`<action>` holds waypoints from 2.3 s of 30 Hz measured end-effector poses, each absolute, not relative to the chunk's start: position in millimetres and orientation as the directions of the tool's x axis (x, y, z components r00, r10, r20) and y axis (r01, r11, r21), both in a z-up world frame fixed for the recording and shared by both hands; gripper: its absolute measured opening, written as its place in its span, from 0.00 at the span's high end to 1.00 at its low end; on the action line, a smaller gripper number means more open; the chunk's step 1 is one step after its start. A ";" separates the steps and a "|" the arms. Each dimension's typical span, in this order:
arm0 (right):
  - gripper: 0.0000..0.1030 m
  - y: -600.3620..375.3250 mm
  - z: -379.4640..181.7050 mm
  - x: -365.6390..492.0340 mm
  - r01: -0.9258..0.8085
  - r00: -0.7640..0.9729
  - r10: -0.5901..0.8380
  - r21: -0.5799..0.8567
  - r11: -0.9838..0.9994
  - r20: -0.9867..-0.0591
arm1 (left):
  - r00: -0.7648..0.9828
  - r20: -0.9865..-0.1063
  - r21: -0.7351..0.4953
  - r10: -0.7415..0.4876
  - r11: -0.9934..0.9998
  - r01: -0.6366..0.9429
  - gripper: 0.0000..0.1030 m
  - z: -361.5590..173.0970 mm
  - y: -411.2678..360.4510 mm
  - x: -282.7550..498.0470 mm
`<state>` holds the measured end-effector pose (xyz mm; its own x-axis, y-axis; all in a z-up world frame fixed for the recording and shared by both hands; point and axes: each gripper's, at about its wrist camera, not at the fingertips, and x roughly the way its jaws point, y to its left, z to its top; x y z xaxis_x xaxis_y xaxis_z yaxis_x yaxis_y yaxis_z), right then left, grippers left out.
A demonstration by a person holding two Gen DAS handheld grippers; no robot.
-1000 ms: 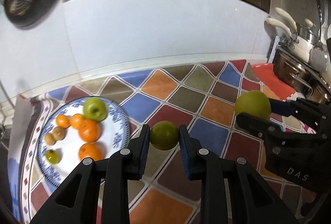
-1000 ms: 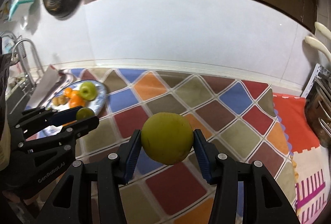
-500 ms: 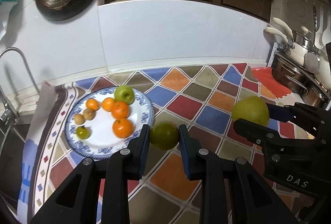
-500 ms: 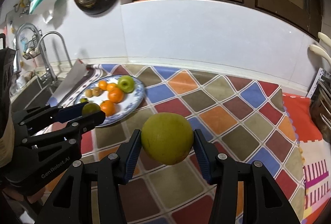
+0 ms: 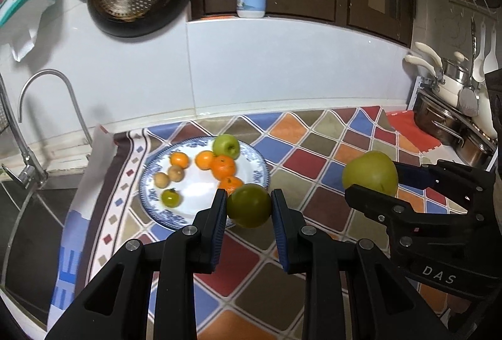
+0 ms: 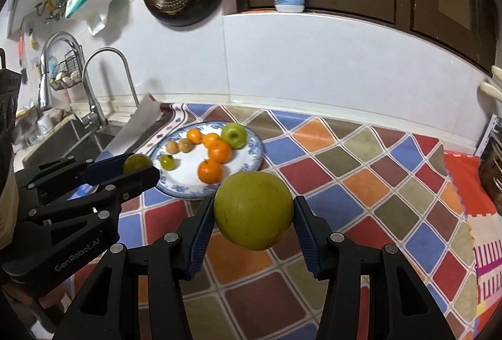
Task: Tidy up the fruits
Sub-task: 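Carry the green apple and large yellow fruit over the plate with both tools, then open both tools to release the apple and yellow fruit onto the plate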
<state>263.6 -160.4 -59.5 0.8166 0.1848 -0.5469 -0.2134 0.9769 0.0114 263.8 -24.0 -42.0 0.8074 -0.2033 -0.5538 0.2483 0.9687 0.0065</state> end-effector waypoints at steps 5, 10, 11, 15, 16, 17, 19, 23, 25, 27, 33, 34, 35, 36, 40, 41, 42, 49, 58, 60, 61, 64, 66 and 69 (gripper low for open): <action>0.51 -139.1 -56.4 269.8 -0.236 0.819 0.203 0.007 0.972 -0.536 | 0.814 -0.546 0.019 -0.198 0.969 0.248 0.73 -39.3 -5.2 269.2; 0.51 -118.5 -55.9 281.9 -0.258 0.816 0.222 0.007 0.966 -0.534 | 0.816 -0.544 0.030 -0.196 0.967 0.253 0.73 -40.9 12.8 282.4; 0.51 -114.2 -56.2 285.5 -0.264 0.815 0.226 0.006 0.964 -0.534 | 0.815 -0.544 0.032 -0.197 0.966 0.255 0.73 -41.3 15.6 285.1; 0.51 -100.8 -57.5 299.6 -0.278 0.809 0.237 0.004 0.960 -0.537 | 0.814 -0.547 0.046 -0.196 0.964 0.263 0.73 -45.4 28.2 300.5; 0.51 -96.5 -58.2 304.5 -0.282 0.808 0.239 0.003 0.959 -0.539 | 0.813 -0.549 0.050 -0.195 0.963 0.265 0.73 -46.9 31.0 304.6; 0.51 -93.4 -58.8 308.2 -0.284 0.806 0.239 0.001 0.959 -0.541 | 0.811 -0.550 0.052 -0.198 0.962 0.269 0.73 -48.1 33.5 308.2; 0.51 -86.5 -60.7 318.7 -0.288 0.802 0.241 -0.001 0.958 -0.547 | 0.805 -0.558 0.057 -0.199 0.959 0.276 0.73 -52.1 39.8 318.8; 0.51 -76.1 -64.3 339.5 -0.294 0.793 0.251 0.012 0.956 -0.556 | 0.790 -0.577 0.050 -0.207 0.957 0.287 0.73 -62.5 50.5 341.1; 0.51 -71.7 -66.5 351.6 -0.296 0.789 0.258 0.023 0.955 -0.558 | 0.781 -0.586 0.044 -0.213 0.955 0.294 0.73 -68.5 54.6 352.6; 0.51 -66.9 -70.1 365.0 -0.298 0.782 0.261 0.028 0.954 -0.566 | 0.774 -0.593 0.042 -0.220 0.952 0.303 0.73 -74.6 58.1 364.2; 0.51 -55.6 -85.5 395.2 -0.310 0.756 0.259 0.020 0.951 -0.601 | 0.754 -0.612 0.042 -0.239 0.942 0.332 0.73 -90.4 62.8 392.3; 0.51 -54.6 -88.4 399.2 -0.311 0.752 0.260 0.021 0.950 -0.606 | 0.752 -0.612 0.041 -0.243 0.940 0.338 0.73 -92.5 63.0 395.2; 0.51 -54.8 -90.1 401.6 -0.313 0.749 0.261 0.023 0.950 -0.609 | 0.750 -0.613 0.041 -0.249 0.938 0.345 0.73 -94.6 63.0 398.0; 0.51 -54.5 -92.6 405.0 -0.314 0.744 0.262 0.025 0.949 -0.614 | 0.747 -0.615 0.041 -0.253 0.936 0.351 0.73 -96.7 62.6 400.8; 0.51 -53.7 -101.1 417.0 -0.309 0.734 0.260 0.033 0.951 -0.628 | 0.735 -0.627 0.040 -0.258 0.932 0.361 0.73 -104.8 61.1 410.9; 0.51 -53.6 -102.8 419.2 -0.308 0.731 0.259 0.034 0.951 -0.631 | 0.732 -0.630 0.038 -0.260 0.931 0.363 0.73 -107.0 60.8 413.3; 0.51 -54.3 -103.3 420.2 -0.306 0.731 0.258 0.034 0.951 -0.632 | 0.730 -0.632 0.036 -0.261 0.931 0.364 0.73 -108.6 60.4 414.9; 0.50 -56.9 -106.1 428.5 -0.298 0.725 0.256 0.044 0.953 -0.639 | 0.717 -0.652 0.027 -0.245 0.938 0.345 0.64 -110.8 63.1 422.7; 0.50 -54.0 -105.1 426.7 -0.303 0.730 0.272 0.059 0.951 -0.627 | 0.745 -0.643 0.040 -0.175 0.964 0.261 0.51 -99.0 79.1 405.9; 0.43 -53.0 -100.1 424.0 -0.300 0.746 0.268 0.052 0.953 -0.610 | 0.756 -0.635 0.038 -0.159 0.971 0.236 0.47 -94.9 83.1 399.9; 0.41 -52.5 -96.4 421.7 -0.297 0.755 0.261 0.042 0.954 -0.601 | 0.759 -0.633 0.035 -0.156 0.973 0.229 0.46 -93.2 84.5 397.9; 0.40 -53.4 -88.7 414.0 -0.275 0.777 0.234 0.018 0.961 -0.584 | 0.771 -0.620 0.038 -0.142 0.977 0.210 0.45 -87.0 87.1 387.4; 0.40 -55.0 -86.0 407.8 -0.264 0.783 0.221 0.010 0.964 -0.581 | 0.784 -0.607 0.050 -0.128 0.979 0.199 0.45 -82.5 86.8 378.7; 0.40 -58.1 -83.1 395.9 -0.243 0.791 0.199 0.001 0.970 -0.579 | 0.796 -0.592 0.051 -0.123 0.981 0.190 0.43 -75.7 86.8 365.3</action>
